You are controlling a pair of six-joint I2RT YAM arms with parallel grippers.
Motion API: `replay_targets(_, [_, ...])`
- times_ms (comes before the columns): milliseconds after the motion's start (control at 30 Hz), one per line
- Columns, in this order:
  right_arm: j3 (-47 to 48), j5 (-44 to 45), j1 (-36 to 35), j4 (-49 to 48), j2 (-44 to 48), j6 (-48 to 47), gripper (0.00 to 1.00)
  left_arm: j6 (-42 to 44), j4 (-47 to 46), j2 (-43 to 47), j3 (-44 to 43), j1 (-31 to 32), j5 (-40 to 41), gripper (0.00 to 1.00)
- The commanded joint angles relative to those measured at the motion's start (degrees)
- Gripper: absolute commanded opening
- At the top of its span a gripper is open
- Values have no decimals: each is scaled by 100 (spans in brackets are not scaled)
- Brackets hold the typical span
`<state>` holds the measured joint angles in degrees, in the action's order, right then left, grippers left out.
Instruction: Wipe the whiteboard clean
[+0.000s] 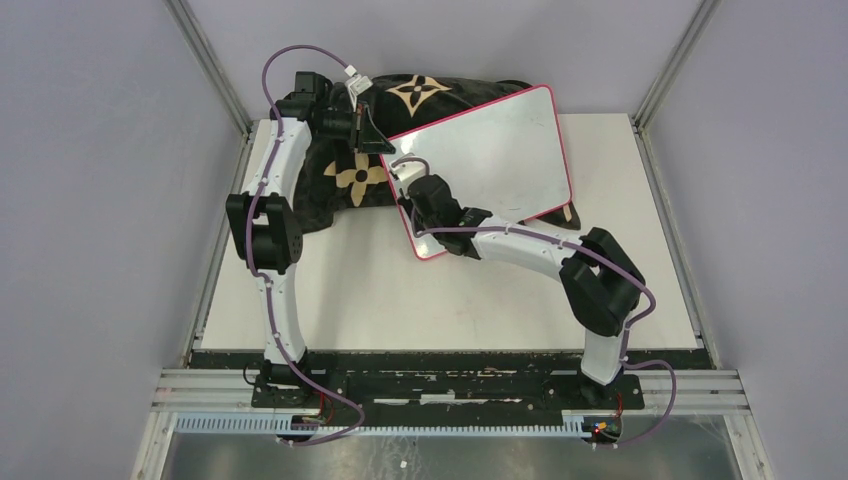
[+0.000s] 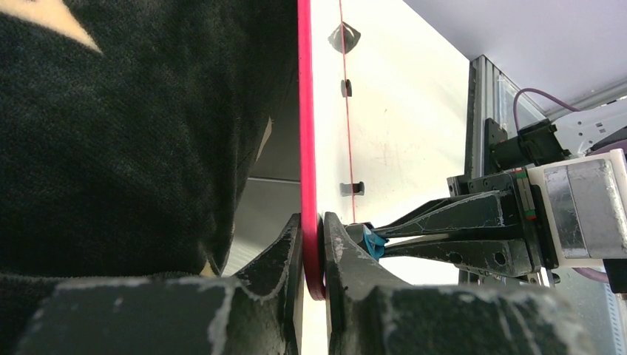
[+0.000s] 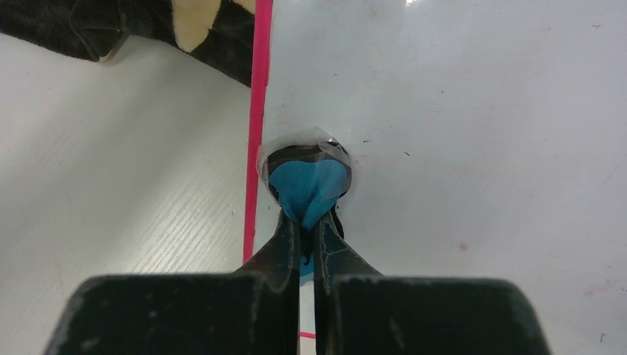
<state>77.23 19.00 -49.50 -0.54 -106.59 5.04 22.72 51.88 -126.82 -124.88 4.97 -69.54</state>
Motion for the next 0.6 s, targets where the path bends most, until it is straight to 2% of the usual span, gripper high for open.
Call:
replay_targets(0, [-49, 596, 129, -168, 133, -123, 1, 461, 226, 156, -98, 173, -69, 3])
replay_targets(400, [-916, 622, 1504, -15, 820, 238, 1, 494, 226, 182, -39, 175, -56, 3])
replay_targets(567, [-1238, 601, 1832, 129, 1352, 264, 1, 499, 226, 228, -3, 172, 29, 3])
